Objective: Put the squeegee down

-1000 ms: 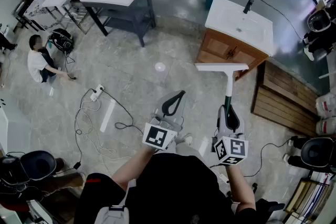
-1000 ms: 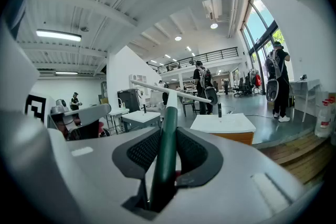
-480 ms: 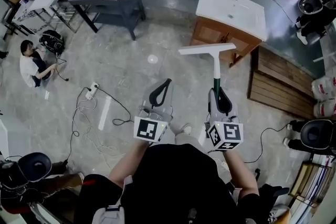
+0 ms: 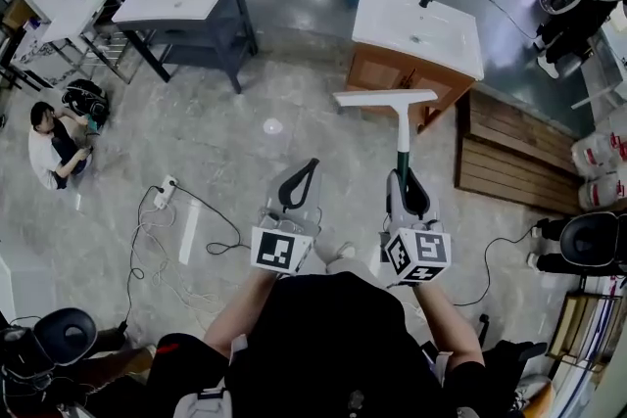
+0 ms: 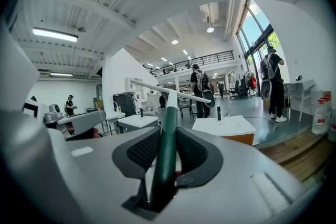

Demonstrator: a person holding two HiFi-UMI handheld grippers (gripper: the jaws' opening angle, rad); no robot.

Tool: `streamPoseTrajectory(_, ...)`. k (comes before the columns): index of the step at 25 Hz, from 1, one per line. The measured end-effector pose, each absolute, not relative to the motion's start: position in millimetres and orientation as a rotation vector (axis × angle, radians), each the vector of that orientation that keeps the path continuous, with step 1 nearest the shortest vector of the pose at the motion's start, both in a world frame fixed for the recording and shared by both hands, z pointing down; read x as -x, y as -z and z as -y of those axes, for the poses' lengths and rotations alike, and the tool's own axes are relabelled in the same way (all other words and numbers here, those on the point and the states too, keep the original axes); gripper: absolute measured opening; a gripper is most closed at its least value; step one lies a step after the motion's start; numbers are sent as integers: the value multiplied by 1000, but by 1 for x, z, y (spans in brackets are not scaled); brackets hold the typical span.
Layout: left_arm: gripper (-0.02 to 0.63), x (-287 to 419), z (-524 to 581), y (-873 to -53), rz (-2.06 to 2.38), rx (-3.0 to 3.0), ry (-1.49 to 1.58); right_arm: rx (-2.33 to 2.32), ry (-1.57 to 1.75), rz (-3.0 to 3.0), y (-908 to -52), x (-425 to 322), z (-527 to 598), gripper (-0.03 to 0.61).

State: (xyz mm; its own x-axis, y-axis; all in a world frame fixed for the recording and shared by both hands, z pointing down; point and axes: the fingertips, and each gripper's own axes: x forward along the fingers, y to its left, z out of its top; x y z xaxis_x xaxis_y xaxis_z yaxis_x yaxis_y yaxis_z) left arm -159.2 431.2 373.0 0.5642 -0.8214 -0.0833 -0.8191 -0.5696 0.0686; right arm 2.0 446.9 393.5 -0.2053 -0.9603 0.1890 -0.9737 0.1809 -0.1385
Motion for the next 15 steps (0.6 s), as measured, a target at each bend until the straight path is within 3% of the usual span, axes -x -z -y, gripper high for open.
streamPoseTrajectory(15,2,169,-383,-404,1416,-2772,95,-1985,-383,2266,-421,-9,-417,101)
